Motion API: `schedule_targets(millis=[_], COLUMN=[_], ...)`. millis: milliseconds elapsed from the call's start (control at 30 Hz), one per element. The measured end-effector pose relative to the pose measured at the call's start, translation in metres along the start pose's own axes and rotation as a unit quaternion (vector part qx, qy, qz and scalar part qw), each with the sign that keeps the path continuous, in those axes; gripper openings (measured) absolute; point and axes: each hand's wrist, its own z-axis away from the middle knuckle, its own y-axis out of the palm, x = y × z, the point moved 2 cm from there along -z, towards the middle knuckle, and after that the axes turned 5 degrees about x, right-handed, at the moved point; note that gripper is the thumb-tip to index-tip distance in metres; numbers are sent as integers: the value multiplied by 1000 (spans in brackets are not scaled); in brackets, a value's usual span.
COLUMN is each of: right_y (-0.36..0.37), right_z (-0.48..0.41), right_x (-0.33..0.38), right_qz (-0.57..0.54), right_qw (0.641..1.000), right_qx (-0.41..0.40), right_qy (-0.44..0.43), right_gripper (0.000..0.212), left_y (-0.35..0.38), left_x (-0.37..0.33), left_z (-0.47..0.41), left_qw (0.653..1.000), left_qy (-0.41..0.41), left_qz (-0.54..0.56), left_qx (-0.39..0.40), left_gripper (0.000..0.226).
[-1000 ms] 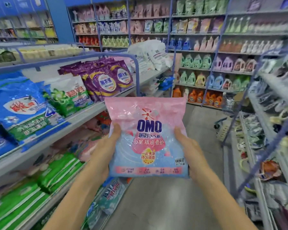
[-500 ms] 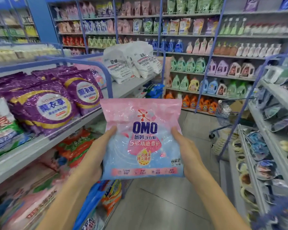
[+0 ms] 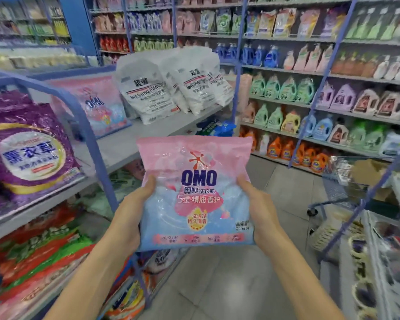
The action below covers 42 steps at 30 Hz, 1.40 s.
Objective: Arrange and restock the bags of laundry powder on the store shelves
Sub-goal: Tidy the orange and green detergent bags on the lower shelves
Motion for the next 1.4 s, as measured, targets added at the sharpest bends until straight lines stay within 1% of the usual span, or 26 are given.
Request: schedule_targets(millis=[100,167,233,333,400,533,600,667,733,767,867,933,1000,1033,1067,1133,1167,1233,1267,1333,1367,1400], right_y=[-5,3,12,35,53,92,114,138,166,180,226,259,293,309,323,348,360,385,397,416,421,423], right_z=[-70,-109,-145,-194,-225,-282,-307,-331,-355,-364,-392,-411,-431,-438,-445,-459,-466,-479,-485,-496,-501,-506], right_x=[22,31,35,38,43,57,63,69,71,72,75,77,78,79,77,71,67,57,52,46,41,36], right_qz=[9,25,28,30,38,44,61,60,66,75,90,83,72,78,79,67,58,46,46,64,75,85], right_qw=[999,998,996,989,984,974,969,964,958,953,936,922,909,901,896,889,883,872,867,870,872,871], right_qx=[44,66,90,144,173,221,240,260,279,294,340,377,410,425,435,451,464,485,493,486,482,483], right_qy=[-5,-6,-5,15,20,0,-8,0,9,10,20,17,17,22,26,38,44,48,44,44,45,43], right_gripper=[38,42,41,43,41,37,43,45,45,46,49,42,45,50,50,40,40,45,43,27,21,18], left_y=[25,31,32,28,24,5,-6,-20,-33,-39,-58,-66,-75,-83,-89,-102,-106,-119,-125,-145,-156,-167], left_x=[-8,-15,-21,-32,-39,-61,-75,-87,-98,-103,-124,-141,-157,-163,-169,-180,-184,-192,-196,-198,-195,-190], left_z=[-42,-64,-85,-114,-135,-190,-215,-236,-252,-257,-269,-277,-287,-291,-296,-305,-310,-322,-328,-342,-347,-350], left_qw=[999,997,994,987,982,973,967,958,947,940,913,891,873,864,858,849,845,832,822,806,800,791], left_qy=[26,37,54,73,85,118,131,150,161,169,201,235,262,266,266,273,280,288,287,275,260,241], left_qz=[9,13,25,26,28,20,6,8,12,16,23,8,-14,-13,-9,-9,-14,-29,-40,-61,-71,-78], left_qx=[-27,-59,-87,-143,-164,-197,-220,-243,-278,-296,-355,-388,-411,-427,-439,-452,-456,-474,-489,-520,-536,-557], left_gripper=[39,41,42,41,42,45,52,61,64,63,36,29,28,28,29,32,30,22,21,21,19,23])
